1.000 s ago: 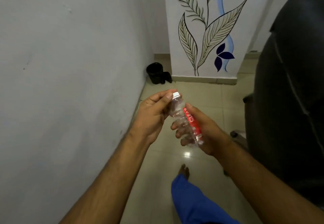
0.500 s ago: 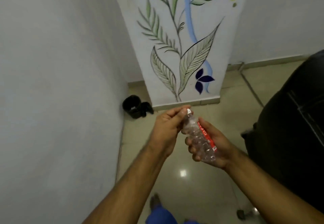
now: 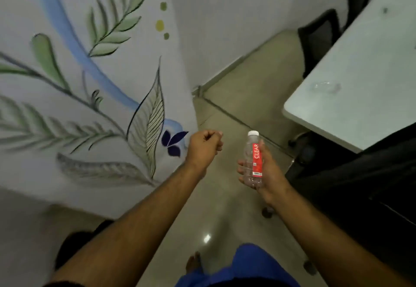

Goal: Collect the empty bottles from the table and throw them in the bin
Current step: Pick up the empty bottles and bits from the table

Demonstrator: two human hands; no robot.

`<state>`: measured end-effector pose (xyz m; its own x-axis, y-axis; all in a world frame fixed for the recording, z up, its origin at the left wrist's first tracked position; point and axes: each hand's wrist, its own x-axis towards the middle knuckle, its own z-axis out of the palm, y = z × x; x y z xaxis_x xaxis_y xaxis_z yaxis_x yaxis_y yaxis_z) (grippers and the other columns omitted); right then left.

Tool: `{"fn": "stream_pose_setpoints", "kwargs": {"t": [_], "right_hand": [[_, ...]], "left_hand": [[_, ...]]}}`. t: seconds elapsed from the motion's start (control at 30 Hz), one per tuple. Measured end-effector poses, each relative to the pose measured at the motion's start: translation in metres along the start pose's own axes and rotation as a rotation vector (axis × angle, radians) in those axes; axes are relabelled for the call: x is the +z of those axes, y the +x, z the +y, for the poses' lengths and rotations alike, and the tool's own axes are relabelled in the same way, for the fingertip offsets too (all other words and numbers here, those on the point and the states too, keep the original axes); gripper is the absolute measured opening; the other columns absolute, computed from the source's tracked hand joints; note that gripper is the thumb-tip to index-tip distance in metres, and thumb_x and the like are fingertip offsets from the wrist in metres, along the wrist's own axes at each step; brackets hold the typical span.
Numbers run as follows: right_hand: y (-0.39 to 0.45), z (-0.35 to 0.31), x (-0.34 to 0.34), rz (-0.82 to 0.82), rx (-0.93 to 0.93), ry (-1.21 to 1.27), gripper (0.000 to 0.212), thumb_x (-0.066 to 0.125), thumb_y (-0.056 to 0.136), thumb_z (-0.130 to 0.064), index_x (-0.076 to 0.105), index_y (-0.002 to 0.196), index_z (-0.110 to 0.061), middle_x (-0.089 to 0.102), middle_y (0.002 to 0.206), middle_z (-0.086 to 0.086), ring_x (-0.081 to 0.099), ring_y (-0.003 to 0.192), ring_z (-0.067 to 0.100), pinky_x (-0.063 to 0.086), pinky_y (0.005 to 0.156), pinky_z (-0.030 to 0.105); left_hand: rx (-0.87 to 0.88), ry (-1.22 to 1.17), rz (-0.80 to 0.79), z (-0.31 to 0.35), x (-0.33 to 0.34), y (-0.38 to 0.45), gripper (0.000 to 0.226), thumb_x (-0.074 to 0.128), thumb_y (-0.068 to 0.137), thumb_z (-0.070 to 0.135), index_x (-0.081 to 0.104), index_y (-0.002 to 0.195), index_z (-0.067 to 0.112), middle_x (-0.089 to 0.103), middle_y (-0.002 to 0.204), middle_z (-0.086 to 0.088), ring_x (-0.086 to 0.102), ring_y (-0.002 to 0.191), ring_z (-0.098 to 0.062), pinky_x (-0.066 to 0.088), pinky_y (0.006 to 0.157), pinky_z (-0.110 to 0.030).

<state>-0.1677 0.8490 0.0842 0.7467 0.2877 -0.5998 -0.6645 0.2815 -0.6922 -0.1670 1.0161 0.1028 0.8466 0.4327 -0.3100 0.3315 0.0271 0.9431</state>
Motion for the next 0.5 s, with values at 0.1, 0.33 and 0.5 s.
{"fn": "stream_pose_setpoints", "kwargs": {"t": [0.1, 0.33, 0.5], "right_hand": [[0.037, -0.036, 0.002, 0.19, -0.104, 0.065, 0.052, 0.052, 0.092, -0.064, 0.064, 0.114, -0.018, 0.07, 0.089, 0.008, 0.068, 0.074, 0.021, 0.058, 0.068, 0.037], [0.15, -0.118, -0.035, 0.543, -0.252, 0.377, 0.035, 0.07, 0.083, -0.054, 0.065, 0.083, -0.019, 0.059, 0.06, -0.002, 0.059, 0.05, 0.012, 0.049, 0.051, 0.027], [0.196, -0.168, -0.076, 0.755, -0.3, 0.465, 0.028, 0.062, 0.094, -0.041, 0.068, 0.099, -0.014, 0.066, 0.085, 0.007, 0.065, 0.076, 0.021, 0.055, 0.072, 0.039]], "left_hand": [[-0.005, 0.12, -0.196, 0.031, 0.036, 0.08, 0.014, 0.062, 0.094, 0.017, 0.067, 0.082, 0.012, 0.063, 0.07, -0.004, 0.058, 0.061, -0.015, 0.046, 0.058, -0.025], [0.056, 0.282, -0.484, 0.074, 0.175, 0.224, 0.013, 0.062, 0.093, 0.012, 0.062, 0.081, 0.008, 0.055, 0.062, -0.006, 0.051, 0.053, -0.016, 0.041, 0.047, -0.02], [0.072, 0.39, -0.707, 0.087, 0.281, 0.281, 0.011, 0.063, 0.093, 0.018, 0.064, 0.084, 0.011, 0.06, 0.071, -0.002, 0.054, 0.063, -0.014, 0.045, 0.053, -0.022]]}}
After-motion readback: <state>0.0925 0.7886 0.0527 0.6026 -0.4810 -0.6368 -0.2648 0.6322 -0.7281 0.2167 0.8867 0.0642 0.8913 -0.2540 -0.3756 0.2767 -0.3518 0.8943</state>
